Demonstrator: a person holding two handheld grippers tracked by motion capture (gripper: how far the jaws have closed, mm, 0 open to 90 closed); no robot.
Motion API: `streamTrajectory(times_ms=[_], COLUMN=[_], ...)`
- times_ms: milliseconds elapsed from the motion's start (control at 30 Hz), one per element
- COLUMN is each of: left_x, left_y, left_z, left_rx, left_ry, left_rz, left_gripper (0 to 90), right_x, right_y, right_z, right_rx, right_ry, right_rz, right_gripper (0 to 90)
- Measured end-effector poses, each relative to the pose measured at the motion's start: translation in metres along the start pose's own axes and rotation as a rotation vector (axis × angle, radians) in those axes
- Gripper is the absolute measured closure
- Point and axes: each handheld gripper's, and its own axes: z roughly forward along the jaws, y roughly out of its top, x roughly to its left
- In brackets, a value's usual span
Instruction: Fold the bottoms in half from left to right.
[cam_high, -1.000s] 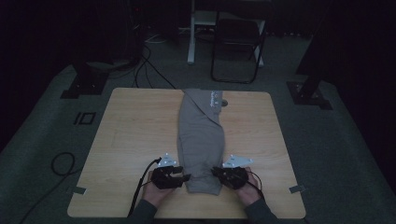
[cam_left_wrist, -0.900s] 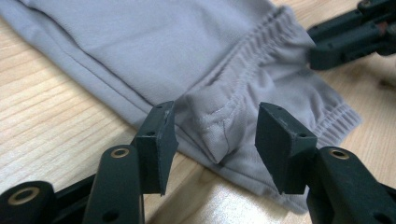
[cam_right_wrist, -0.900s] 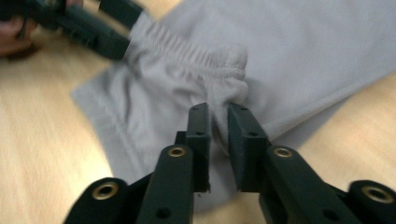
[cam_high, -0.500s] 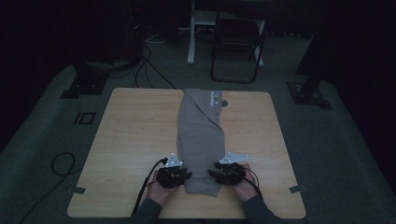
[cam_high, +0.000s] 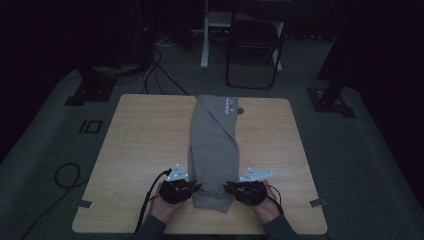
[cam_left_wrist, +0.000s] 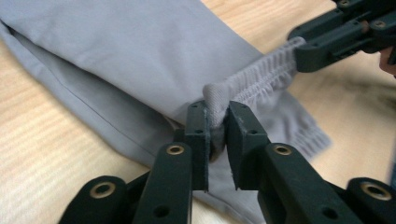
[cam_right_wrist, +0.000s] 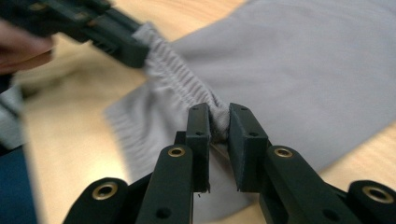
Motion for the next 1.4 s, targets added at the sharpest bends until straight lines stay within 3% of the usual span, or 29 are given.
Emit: streamTrajectory(times_ms=[167, 200, 300, 400, 500, 633, 700, 867, 1000, 1067, 1133, 1300, 1400], left_x=[-0.003, -0.004, -0.007, -0.005, 0.004, 0.025, 0.04, 0.076, 0.101, 0.111, 0.117, 0.115, 0.113], left_y=[-0.008, -0.011, -0.012, -0.007, -0.001, 0.013, 0.022, 0.047, 0.06, 0.063, 0.064, 0.063, 0.058], left_z=[-0.008, -0.011, -0.015, -0.015, -0.008, 0.012, 0.024, 0.054, 0.075, 0.081, 0.086, 0.085, 0.081], left_rx=[0.02, 0.025, 0.013, -0.002, -0.009, -0.016, -0.024, -0.007, 0.014, 0.02, 0.023, 0.031, 0.026], left_ry=[-0.039, -0.066, -0.076, -0.042, 0.011, 0.131, 0.186, 0.313, 0.375, 0.384, 0.39, 0.386, 0.368], left_rz=[0.001, 0.004, 0.013, 0.022, 0.029, 0.044, 0.023, -0.047, -0.128, -0.174, -0.196, -0.181, -0.178], left_gripper=[69.4, 68.1, 62.4, 59.8, 58.7, 56.0, 56.0, 55.0, 52.3, 52.3, 55.0, 78.2, 86.4], right_x=[0.017, 0.02, 0.023, 0.016, 0.005, -0.018, -0.029, -0.055, -0.081, -0.095, -0.104, -0.11, -0.106], right_y=[-0.016, -0.019, -0.022, -0.018, -0.01, 0.001, 0.008, 0.029, 0.042, 0.043, 0.044, 0.045, 0.044], right_z=[-0.002, -0.001, 0.0, -0.003, -0.001, 0.012, 0.023, 0.051, 0.071, 0.078, 0.083, 0.09, 0.089], right_rx=[0.057, 0.073, 0.088, 0.049, 0.011, -0.004, 0.006, 0.006, 0.009, 0.013, 0.02, 0.031, 0.038], right_ry=[0.09, 0.104, 0.106, 0.076, 0.009, -0.113, -0.193, -0.335, -0.457, -0.482, -0.49, -0.491, -0.49], right_rz=[-0.038, -0.054, -0.079, -0.048, -0.022, 0.006, 0.011, 0.029, 0.096, 0.166, 0.208, 0.228, 0.215], right_gripper=[74.2, 72.9, 66.3, 62.3, 59.8, 58.6, 58.0, 55.0, 54.8, 56.9, 59.8, 74.5, 82.1])
